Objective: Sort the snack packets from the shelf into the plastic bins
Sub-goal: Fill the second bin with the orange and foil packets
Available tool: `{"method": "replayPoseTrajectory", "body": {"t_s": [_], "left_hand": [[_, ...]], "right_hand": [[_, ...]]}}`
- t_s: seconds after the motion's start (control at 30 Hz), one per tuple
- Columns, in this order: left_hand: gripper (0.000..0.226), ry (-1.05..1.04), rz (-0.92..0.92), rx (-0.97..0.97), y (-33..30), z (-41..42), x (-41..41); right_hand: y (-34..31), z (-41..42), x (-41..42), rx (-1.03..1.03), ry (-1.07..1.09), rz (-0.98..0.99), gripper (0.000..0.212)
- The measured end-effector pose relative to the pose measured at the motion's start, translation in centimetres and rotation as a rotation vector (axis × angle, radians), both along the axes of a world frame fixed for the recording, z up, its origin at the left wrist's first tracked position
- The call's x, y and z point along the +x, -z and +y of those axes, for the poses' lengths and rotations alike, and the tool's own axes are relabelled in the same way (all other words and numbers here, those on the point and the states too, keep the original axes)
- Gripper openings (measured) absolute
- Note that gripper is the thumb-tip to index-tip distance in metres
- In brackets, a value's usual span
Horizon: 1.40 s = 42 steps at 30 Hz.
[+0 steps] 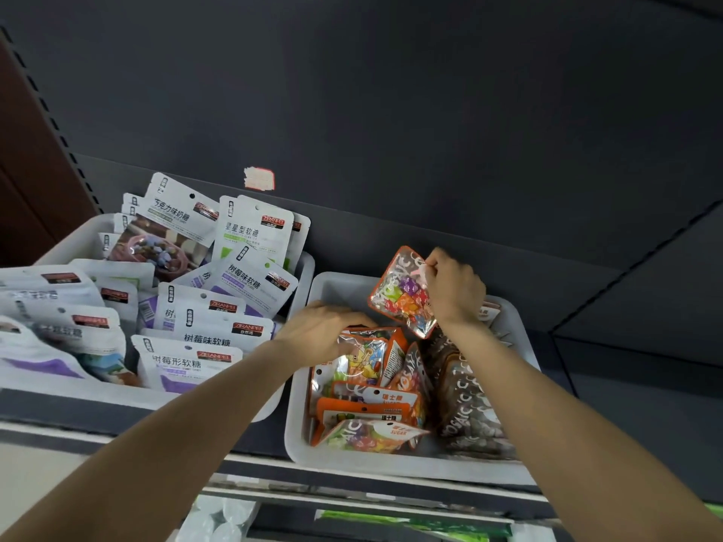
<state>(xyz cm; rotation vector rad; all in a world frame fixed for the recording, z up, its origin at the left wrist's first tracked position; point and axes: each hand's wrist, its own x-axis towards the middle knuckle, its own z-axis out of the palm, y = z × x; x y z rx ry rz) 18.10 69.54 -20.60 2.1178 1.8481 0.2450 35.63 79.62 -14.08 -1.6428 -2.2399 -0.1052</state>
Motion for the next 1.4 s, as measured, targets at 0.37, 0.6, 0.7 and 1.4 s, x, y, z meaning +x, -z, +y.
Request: {"method": "replayPoseTrajectory", "body": {"t_s": [0.37, 0.6, 0.7, 1.4], "left_hand": [[0.052, -0.019, 0.024, 0.025, -0.2, -0.2, 0.2], [0.046, -0.11, -0.009, 0.039, -0.4, -0.4, 0.5], [0.035, -0.138, -0.09, 0.054, -0.3, -0.4, 0.5], [0.055, -0.054, 0.164, 0.015, -1.3, -1.3, 0.0]], "right_hand": [[1.8, -1.3, -0.7, -0.404, -0.314, 0.101, 0.018], [3.8, -1.3, -0.4, -0.616, -0.22, 0.051, 0.035], [4.0, -1.5, 0.0, -0.728, -0.192, 0.119, 0.036], [5.2, -3.5, 0.4, -0.686, -0.326, 0.03, 0.051]]}}
